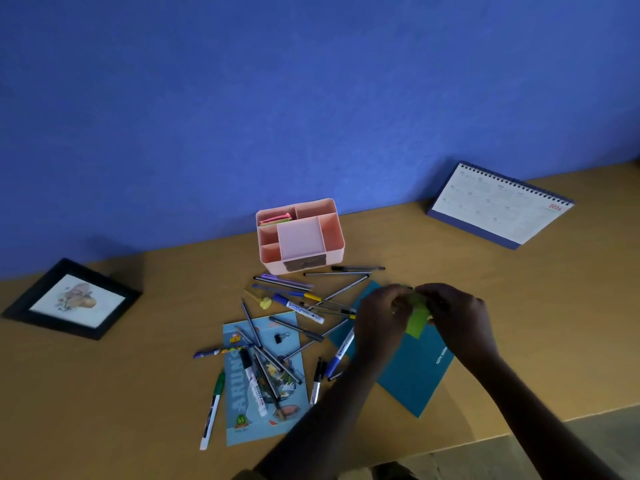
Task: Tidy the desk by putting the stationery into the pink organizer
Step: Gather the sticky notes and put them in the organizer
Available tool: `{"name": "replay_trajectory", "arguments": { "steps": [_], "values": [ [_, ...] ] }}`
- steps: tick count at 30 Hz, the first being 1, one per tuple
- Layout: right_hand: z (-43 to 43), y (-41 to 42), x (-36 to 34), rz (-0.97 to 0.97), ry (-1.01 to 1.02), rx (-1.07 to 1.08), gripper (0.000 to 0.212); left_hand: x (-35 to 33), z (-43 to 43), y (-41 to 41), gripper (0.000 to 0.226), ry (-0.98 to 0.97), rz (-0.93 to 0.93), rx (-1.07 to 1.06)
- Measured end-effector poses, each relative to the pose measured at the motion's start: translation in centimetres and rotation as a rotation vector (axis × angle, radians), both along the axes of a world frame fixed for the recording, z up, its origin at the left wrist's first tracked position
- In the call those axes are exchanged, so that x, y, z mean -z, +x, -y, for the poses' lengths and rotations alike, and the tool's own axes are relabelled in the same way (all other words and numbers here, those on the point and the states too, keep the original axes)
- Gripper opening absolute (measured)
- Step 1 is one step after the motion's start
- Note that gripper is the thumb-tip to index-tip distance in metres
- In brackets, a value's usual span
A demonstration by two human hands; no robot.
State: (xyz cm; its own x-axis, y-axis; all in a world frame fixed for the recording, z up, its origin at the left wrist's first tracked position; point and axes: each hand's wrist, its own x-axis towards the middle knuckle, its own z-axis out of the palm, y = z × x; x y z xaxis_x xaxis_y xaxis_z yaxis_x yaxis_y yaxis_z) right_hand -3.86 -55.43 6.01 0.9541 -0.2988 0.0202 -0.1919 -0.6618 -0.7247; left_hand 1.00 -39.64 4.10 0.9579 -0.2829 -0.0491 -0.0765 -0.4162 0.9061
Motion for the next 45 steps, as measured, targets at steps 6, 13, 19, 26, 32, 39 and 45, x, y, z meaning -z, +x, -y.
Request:
{"name": "replay_trajectory", "arguments": {
  "steps": [6, 13, 19, 26, 32, 39, 45],
  "values": [
    [-3.4, 4.7, -3.8, 0.1, -0.094, -0.255, 0.024, -3.0, -6.1, 4.9, 0.033, 0.054, 0.289, -0.064],
    [-7.6, 11.5, -5.7, 0.228, -0.092, -0.415, 0.024, -5.3, -12.5, 9.5, 0.007, 0.117, 0.46, -0.122],
    [-11.3, 17.7, -7.0, 0.361, -0.159, -0.463, 0.019, -6.5, -16.6, 14.0, 0.015, 0.206, 0.532, -0.198],
    [-14.8, 24.0, -6.0, 0.442, -0.194, -0.498, 0.019, -6.9, -19.9, 18.7, 0.015, 0.339, 0.581, -0.267],
    [-16.9, 27.3, -3.7, 0.416, -0.279, -0.535, 0.018, -5.6, -21.5, 21.1, 0.013, 0.453, 0.552, -0.336],
    [-17.8, 28.7, 0.1, 0.316, -0.378, -0.49, 0.021, -2.0, -21.9, 22.5, 0.013, 0.498, 0.489, -0.318],
    [-17.9, 29.1, 1.1, 0.231, -0.534, -0.446, 0.024, -0.1, -21.8, 24.1, 0.014, 0.548, 0.423, -0.254]
  ]
}}
